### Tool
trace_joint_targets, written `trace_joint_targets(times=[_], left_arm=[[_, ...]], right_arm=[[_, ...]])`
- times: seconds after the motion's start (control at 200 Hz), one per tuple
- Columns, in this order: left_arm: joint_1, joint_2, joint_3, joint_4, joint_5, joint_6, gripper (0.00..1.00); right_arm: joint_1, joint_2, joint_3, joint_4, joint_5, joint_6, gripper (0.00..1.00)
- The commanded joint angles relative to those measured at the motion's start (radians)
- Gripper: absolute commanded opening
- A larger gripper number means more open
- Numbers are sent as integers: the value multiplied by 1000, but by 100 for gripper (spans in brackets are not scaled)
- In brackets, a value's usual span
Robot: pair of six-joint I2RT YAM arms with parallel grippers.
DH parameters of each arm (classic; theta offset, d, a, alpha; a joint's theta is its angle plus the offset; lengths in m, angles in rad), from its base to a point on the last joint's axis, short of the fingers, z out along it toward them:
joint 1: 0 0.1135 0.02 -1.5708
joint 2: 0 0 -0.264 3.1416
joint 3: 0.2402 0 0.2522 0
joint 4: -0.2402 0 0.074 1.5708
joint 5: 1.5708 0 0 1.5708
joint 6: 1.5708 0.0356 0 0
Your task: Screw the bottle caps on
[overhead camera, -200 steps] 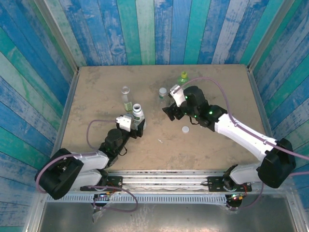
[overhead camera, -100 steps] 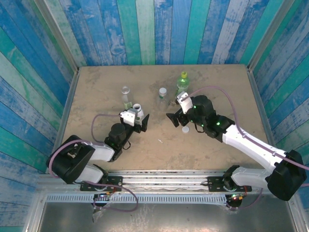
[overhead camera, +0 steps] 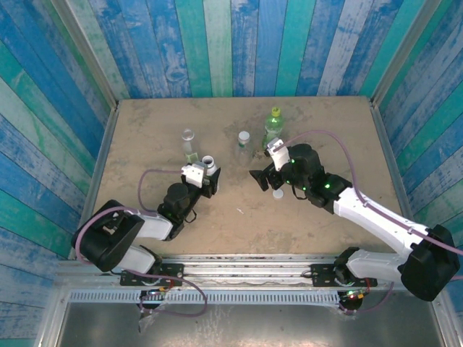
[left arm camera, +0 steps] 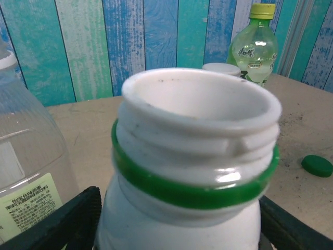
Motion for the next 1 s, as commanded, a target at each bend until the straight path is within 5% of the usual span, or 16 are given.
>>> trace_joint_targets(times=[0.0, 0.33, 0.511, 0.801, 0.991], left_arm=[[5, 24, 20, 5, 11, 11, 65], [6, -9, 27, -47, 64, 29, 48], [4, -82, 39, -137, 227, 59, 47], [-46, -88, 66, -162, 489, 113, 47], [-63, 30, 69, 22, 614, 70, 47]], right_arm=[[-2, -17, -2, -18, -1, 11, 100], [-2, -57, -12, -46, 105, 36, 100], [-18, -73, -25, -128, 256, 87, 100], [-154, -17, -79, -193, 279, 202, 99], [-215, 88, -78, -179, 295, 217, 100]])
